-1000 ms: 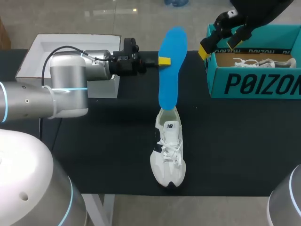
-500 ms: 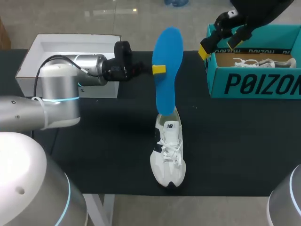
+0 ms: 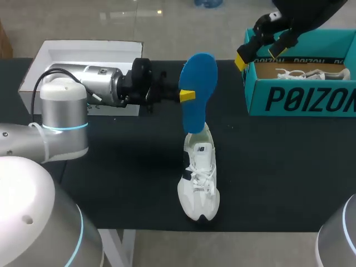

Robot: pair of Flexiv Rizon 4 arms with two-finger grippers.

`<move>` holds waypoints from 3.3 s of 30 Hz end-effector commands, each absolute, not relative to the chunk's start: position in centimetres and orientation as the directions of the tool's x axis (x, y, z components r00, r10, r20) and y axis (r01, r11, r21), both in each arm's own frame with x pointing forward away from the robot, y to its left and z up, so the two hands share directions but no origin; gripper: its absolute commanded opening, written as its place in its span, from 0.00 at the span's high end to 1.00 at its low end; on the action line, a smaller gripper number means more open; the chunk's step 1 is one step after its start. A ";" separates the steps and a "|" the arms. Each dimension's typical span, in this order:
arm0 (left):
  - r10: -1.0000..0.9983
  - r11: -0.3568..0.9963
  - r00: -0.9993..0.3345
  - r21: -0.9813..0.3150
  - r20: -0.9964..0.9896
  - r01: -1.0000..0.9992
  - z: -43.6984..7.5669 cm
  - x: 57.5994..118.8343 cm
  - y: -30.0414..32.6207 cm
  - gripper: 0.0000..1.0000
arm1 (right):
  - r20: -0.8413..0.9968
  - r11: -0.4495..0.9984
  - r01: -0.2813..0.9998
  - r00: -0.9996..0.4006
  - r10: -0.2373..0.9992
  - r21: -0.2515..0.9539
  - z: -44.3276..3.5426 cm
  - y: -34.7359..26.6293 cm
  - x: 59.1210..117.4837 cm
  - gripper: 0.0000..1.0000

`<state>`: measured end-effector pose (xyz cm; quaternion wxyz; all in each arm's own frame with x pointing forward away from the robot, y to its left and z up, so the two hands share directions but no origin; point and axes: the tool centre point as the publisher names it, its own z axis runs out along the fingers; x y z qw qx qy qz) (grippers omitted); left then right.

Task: Take the shoe out of the shoebox, open the shoe tongue, remove and reinsert the insole, then place the shoe into the shoebox

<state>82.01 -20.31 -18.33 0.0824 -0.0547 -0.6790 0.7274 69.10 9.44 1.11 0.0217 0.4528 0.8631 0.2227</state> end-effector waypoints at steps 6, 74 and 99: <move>0.104 -0.031 -0.992 -0.998 -0.066 0.063 -17.6 81.0 -20.1 1.00 | 0.164 0.491 0.774 -0.588 0.792 0.399 1.2 9.6 69.3 0.00; 0.231 -0.211 -0.398 -0.445 -0.888 0.871 -14.7 77.5 -19.2 1.00 | 0.164 0.491 0.774 -0.588 0.792 0.399 1.2 9.6 69.3 0.00; 0.115 -0.283 0.084 0.049 -0.990 0.958 -16.3 75.5 -19.1 1.00 | 0.164 0.491 0.774 -0.588 0.792 0.399 1.2 9.6 69.3 0.00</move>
